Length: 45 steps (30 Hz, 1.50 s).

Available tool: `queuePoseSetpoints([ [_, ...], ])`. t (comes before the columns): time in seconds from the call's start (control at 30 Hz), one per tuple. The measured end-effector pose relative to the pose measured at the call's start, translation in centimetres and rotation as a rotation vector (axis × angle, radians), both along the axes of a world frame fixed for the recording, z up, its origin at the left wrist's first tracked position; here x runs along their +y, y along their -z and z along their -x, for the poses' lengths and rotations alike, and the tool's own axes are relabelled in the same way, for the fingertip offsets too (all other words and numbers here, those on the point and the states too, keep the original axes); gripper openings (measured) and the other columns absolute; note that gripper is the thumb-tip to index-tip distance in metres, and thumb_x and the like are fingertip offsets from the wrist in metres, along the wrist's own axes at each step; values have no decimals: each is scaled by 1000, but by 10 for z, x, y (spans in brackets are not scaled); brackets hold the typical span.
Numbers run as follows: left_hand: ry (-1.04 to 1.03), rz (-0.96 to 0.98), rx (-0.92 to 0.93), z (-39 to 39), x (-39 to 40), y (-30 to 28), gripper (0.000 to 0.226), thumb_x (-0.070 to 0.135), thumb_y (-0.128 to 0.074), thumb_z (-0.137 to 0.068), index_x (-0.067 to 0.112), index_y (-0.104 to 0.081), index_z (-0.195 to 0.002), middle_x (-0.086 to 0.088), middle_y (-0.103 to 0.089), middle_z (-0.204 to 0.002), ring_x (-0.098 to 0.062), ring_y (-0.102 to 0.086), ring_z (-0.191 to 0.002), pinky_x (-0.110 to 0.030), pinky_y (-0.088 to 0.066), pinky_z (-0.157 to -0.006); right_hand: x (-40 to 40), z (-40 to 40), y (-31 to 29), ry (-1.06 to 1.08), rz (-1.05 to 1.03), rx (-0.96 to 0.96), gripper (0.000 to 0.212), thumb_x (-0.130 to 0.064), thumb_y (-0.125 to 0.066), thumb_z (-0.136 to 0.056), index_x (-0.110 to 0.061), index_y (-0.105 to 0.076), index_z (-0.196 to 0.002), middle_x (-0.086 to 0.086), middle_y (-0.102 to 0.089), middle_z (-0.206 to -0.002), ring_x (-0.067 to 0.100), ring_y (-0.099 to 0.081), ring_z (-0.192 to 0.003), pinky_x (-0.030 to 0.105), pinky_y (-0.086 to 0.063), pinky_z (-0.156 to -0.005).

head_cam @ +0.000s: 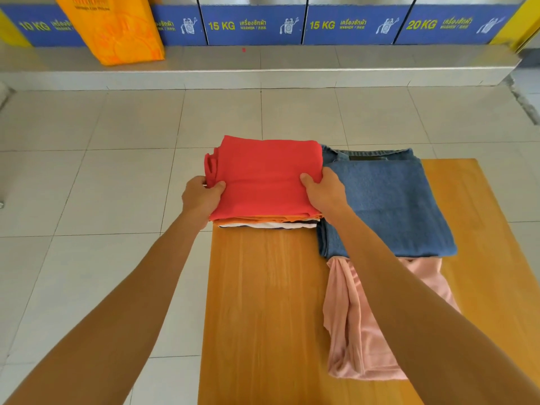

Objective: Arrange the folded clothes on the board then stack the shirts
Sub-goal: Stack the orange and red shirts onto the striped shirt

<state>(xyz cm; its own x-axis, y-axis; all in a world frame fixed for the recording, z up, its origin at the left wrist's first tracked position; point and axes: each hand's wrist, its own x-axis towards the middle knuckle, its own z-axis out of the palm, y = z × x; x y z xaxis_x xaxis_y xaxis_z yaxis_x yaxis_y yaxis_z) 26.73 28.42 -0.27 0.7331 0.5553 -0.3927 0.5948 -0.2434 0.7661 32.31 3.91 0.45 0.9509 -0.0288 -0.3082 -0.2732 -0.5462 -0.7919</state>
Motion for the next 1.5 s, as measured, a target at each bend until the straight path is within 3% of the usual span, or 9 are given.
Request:
queuePoseSetpoints([
  [0.1, 35, -25, 21, 24, 0, -2, 51, 38, -63, -93, 9, -52, -134, -8, -60, -129, -31, -61, -113, -41, -54, -93, -7, 19, -9, 10, 29, -36, 32, -36, -55, -99, -8, -52, -114, -4, -54, -90, 16, -55, -80, 32, -44, -69],
  [0.23, -11, 51, 10, 83, -4, 0, 32, 24, -63, -94, 10, -64, -123, -4, -70, -98, -19, -68, -82, -32, -58, -71, -26, 69, -13, 78, 11, -1, 17, -33, -56, -97, -18, -54, -105, -4, -62, -90, 15, -66, -77, 30, -53, -62],
  [0.6, -44, 280, 118, 293, -78, -9, 14, 18, -64, -92, 21, -71, -104, -2, -74, -88, -12, -66, -70, -29, -54, -66, -47, 263, -7, -15, -72, 199, 8, -31, -58, -88, -35, -64, -85, -4, -74, -81, 17, -70, -91, 47, -51, -101],
  [0.77, 48, 118, 102, 353, -92, -17, 19, 26, -61, -88, 30, -71, -103, 8, -72, -88, -13, -69, -82, -31, -55, -75, -66, 332, -18, -39, -2, 204, 9, -23, -57, -93, -24, -65, -96, -2, -69, -100, 20, -69, -83, 29, -53, -65],
  [0.87, 98, -53, 92, 386, -95, -15, 21, 25, -61, -91, 24, -69, -111, 8, -69, -104, -10, -63, -95, -27, -49, -87, -79, 367, -16, -62, 65, 175, 14, -21, -57, -94, -18, -67, -104, -4, -68, -99, 13, -62, -90, 19, -43, -66],
  [1.03, 8, -149, 129, 437, -100, -3, 47, 27, -66, -89, 14, -53, -132, -9, -51, -129, -27, -53, -118, -39, -47, -95, -100, 418, -3, -49, 197, 161, 33, -32, -66, -89, -15, -60, -117, 8, -62, -116, 21, -58, -100, 30, -43, -81],
  [1.13, -42, -34, 223, 459, -107, 0, 67, 48, -67, -86, 10, -44, -136, -13, -53, -134, -31, -57, -116, -40, -50, -89, -109, 444, 0, 7, 173, 313, 63, -53, -69, -83, -16, -46, -129, 7, -56, -121, 25, -58, -105, 41, -52, -85],
  [1.27, 144, -8, 417, 475, -122, 0, 93, 70, -68, -73, 10, -40, -139, -12, -55, -136, -34, -58, -119, -44, -52, -95, -99, 463, 1, -32, 89, 450, 78, -63, -71, -78, -16, -39, -132, -2, -53, -111, 21, -57, -95, 36, -49, -77],
  [1.5, -14, 514, 345, 463, -105, 3, 75, 40, -88, -67, 7, -59, -128, -9, -71, -112, -28, -70, -98, -41, -58, -83, -89, 456, 9, -49, 53, 293, 57, -58, -65, -86, -15, -62, -122, 1, -69, -112, 23, -65, -100, 34, -50, -82],
])
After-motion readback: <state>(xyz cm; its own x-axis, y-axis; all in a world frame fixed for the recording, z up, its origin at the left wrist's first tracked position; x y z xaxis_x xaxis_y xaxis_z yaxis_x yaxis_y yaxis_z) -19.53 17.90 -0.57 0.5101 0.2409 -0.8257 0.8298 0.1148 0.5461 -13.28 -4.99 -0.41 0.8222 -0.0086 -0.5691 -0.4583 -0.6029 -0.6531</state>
